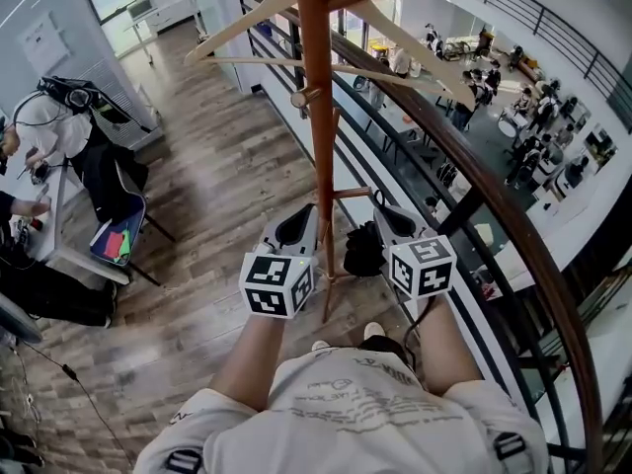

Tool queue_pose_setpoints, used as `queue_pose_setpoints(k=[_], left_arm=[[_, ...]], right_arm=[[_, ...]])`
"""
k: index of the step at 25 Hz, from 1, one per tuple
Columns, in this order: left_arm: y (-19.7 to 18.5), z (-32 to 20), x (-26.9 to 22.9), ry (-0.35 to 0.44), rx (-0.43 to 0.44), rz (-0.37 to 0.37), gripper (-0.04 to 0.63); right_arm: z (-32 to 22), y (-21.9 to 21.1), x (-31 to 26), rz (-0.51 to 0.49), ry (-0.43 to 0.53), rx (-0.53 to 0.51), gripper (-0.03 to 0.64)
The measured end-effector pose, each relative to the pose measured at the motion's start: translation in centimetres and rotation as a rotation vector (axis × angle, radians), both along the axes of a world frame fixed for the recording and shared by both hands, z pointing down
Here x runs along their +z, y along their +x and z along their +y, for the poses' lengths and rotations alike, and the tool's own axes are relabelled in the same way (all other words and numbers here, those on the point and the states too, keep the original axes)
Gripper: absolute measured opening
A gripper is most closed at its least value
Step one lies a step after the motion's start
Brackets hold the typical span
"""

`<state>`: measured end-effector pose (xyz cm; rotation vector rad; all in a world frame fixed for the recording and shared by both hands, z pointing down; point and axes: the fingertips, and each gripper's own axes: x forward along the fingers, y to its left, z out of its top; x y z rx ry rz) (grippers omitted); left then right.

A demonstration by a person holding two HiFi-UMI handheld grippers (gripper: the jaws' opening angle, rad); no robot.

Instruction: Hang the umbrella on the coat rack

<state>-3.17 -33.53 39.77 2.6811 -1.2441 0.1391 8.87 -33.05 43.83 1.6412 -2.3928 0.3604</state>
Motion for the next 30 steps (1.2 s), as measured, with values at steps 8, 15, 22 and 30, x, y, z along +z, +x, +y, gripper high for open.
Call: queue_pose_setpoints(k=[8, 15, 22, 30], left_arm=[[1.2, -2.0, 0.0, 0.004, -0.054, 0.001, -0.004], [1.5, -3.1, 0.2, -0.002, -0.103, 0.000, -0.003], [0.7, -2.8, 1.0, -0.022, -0.169, -0.001, -0.005], [0.4, -3.3, 1.3, -0.028, -0.198, -0.010, -0.005]], right_arm=[[-2.1, 0.6, 2.4, 0.010, -0.070, -0.087, 0.003], [-3.5, 0.2, 3.9, 0.030, -0.114, -0.167, 0.003], [-4.0, -0.8, 5.0, 0.052, -0.141, -0.244, 0.003], [-5.0, -1.5, 5.1, 0.065, -0.142, -0.284, 0.003]])
